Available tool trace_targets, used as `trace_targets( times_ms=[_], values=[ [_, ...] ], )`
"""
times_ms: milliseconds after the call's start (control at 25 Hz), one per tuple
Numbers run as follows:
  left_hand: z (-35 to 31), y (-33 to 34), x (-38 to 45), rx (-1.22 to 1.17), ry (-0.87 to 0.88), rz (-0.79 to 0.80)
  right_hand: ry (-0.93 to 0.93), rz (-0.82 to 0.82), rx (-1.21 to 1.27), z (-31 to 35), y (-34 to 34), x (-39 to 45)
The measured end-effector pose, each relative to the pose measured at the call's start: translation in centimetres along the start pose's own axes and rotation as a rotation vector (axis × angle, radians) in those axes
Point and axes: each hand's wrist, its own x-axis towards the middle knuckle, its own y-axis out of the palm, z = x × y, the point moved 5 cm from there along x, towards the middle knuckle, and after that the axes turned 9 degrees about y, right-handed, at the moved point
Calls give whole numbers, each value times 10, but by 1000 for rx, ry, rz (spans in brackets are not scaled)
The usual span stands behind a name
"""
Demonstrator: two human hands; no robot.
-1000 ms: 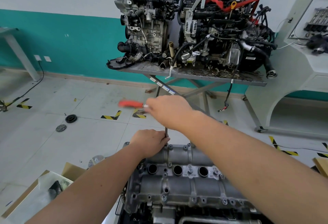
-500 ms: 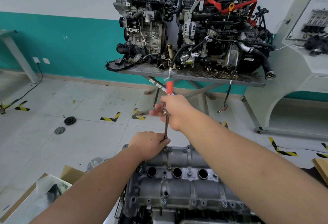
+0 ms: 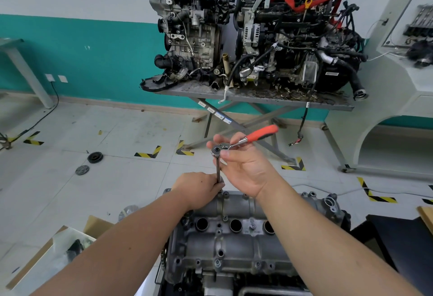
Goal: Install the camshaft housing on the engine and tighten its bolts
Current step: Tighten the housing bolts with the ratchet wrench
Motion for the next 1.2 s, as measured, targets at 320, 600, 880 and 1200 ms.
trace_targets(
  times_ms=[320,600,880,1200],
  values=[
    [2,0,0,-46,-37,32,-471,-260,-928,-10,-18,-19],
    [2,4,3,56,-28,105,-765,38,-1582,18,4,-26],
    [1,5,3,125,-20,116,-695,331,-2768,24,55,-1],
    [2,-1,-2,-45,-41,-21,225,-238,-2635,29,74,36]
  ],
)
